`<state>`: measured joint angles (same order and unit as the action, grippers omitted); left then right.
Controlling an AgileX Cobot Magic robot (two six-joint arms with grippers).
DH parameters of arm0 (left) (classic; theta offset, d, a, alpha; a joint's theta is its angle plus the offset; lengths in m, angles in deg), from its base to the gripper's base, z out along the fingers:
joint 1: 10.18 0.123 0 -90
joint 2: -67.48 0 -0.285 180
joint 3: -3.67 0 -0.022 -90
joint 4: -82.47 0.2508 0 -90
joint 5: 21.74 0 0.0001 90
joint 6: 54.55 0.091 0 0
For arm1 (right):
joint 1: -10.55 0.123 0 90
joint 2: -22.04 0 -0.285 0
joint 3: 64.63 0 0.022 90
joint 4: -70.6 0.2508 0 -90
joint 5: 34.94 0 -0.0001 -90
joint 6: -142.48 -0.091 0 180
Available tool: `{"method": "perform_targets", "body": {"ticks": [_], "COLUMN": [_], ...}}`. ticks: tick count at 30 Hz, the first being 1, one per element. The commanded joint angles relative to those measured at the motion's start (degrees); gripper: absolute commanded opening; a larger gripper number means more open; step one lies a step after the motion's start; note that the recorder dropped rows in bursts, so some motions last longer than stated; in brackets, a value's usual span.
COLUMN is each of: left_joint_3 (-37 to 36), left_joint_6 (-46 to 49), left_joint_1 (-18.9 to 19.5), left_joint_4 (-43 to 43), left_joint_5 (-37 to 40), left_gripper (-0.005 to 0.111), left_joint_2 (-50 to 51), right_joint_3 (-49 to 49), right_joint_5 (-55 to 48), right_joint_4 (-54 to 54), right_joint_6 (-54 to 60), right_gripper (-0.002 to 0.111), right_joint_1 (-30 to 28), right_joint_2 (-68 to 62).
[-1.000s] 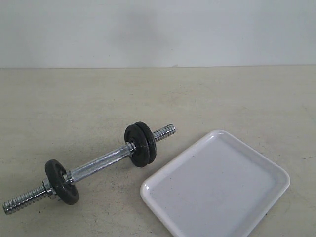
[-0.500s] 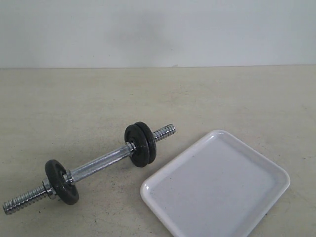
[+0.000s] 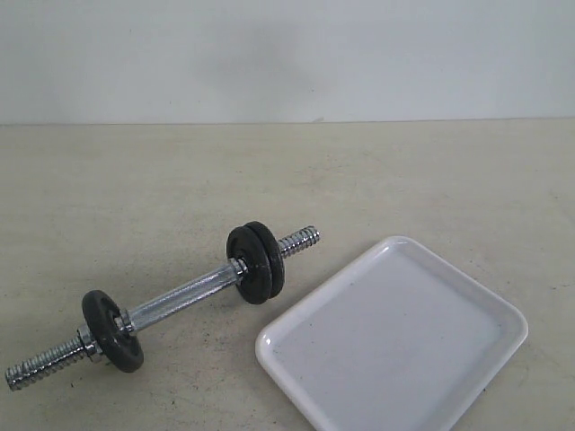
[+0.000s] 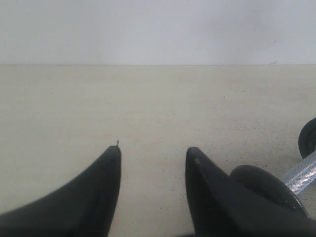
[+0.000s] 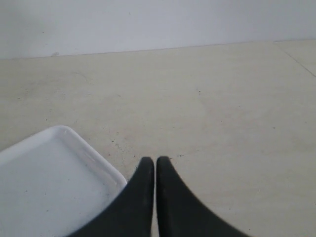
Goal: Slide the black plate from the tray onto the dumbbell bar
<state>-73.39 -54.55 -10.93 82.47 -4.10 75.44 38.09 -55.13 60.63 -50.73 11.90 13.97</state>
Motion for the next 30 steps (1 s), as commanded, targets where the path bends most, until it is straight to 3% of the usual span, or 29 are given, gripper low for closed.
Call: {"method": "perform_targets", "body": {"ticks": [1, 6, 11, 30], "left_joint_3": [-0.2, -0.2, -0.2, -0.2], "left_joint_6": [0.0, 0.0, 0.0, 0.0], "left_joint_1": [0.2, 0.2, 0.2, 0.2], "left_joint_4": [-0.6, -0.6, -0.6, -0.6], "left_joint_5": [-0.9, -0.9, -0.9, -0.9], "left_gripper": [0.040, 0.040, 0.040, 0.040], "left_joint_2": [-0.2, -0.2, -0.2, -0.2], "right_joint_3": [0.1, 0.1, 0.1, 0.1], "right_joint_5": [0.3, 0.3, 0.3, 0.4], "right_joint_4": [2.1, 2.6, 8.7, 9.5], "right_joint_6": [4.0, 6.1, 15.1, 14.9], "right_gripper": [0.000, 0.000, 0.000, 0.000], "right_joint_1": [-0.2, -0.2, -0.2, -0.2], "right_joint_2": [0.3, 0.3, 0.3, 0.3]}}
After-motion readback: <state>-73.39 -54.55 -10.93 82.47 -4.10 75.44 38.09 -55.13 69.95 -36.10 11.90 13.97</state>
